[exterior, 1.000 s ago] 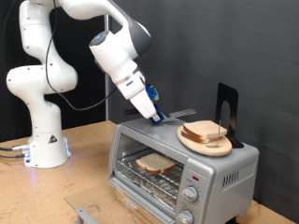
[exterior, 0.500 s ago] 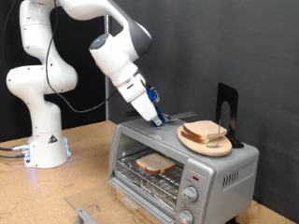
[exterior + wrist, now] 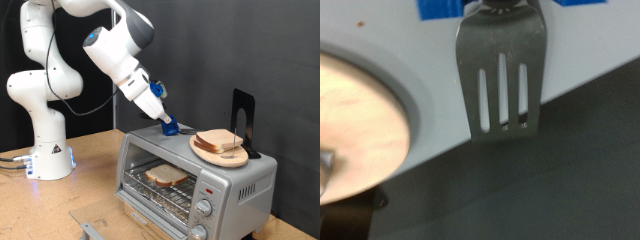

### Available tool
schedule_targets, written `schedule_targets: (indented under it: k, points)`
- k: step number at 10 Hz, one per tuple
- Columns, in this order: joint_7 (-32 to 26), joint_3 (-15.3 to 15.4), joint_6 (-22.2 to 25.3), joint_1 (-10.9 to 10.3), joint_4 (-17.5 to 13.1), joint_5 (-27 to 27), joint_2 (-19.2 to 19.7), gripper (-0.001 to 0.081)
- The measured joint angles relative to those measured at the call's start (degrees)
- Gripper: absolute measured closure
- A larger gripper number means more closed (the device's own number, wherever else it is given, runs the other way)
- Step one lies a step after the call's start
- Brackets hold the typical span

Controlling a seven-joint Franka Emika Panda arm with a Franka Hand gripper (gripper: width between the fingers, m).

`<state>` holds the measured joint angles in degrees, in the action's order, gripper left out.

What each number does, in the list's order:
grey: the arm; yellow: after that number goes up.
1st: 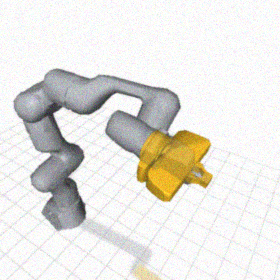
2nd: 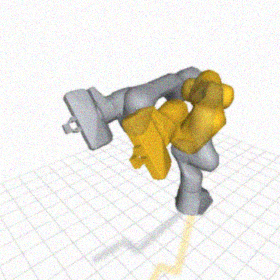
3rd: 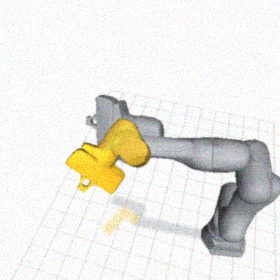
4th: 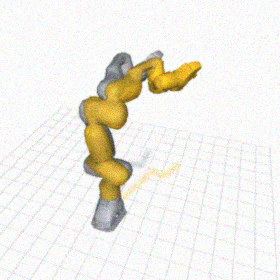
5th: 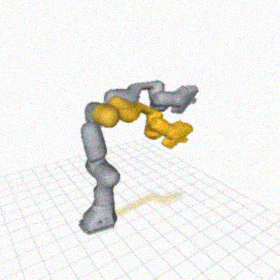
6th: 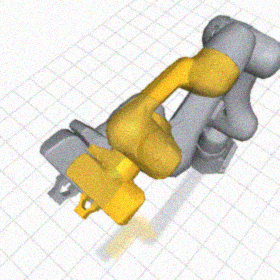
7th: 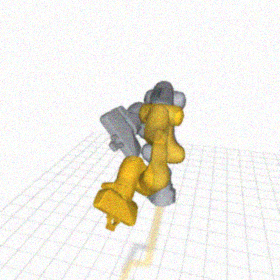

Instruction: Make a piece of toast with the oven

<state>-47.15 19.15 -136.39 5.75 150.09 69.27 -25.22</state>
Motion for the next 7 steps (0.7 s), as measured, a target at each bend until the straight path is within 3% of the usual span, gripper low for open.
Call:
schedule_targets:
  k: [1,3,4,7]
  points:
    - [0.0,-1.4,2.8,0.4,0.1,-0.4,-1.6,-0.0002]
    - [-0.8,-1.0,1.9,0.4,0.7,0.2,-1.6,-0.0002]
    - [-1.8,-2.2,2.9,0.5,1.7,0.3,-2.3,-0.0002]
    - [-3.3,-9.5,10.5,2.8,5.5,-2.2,-7.4,-0.0002]
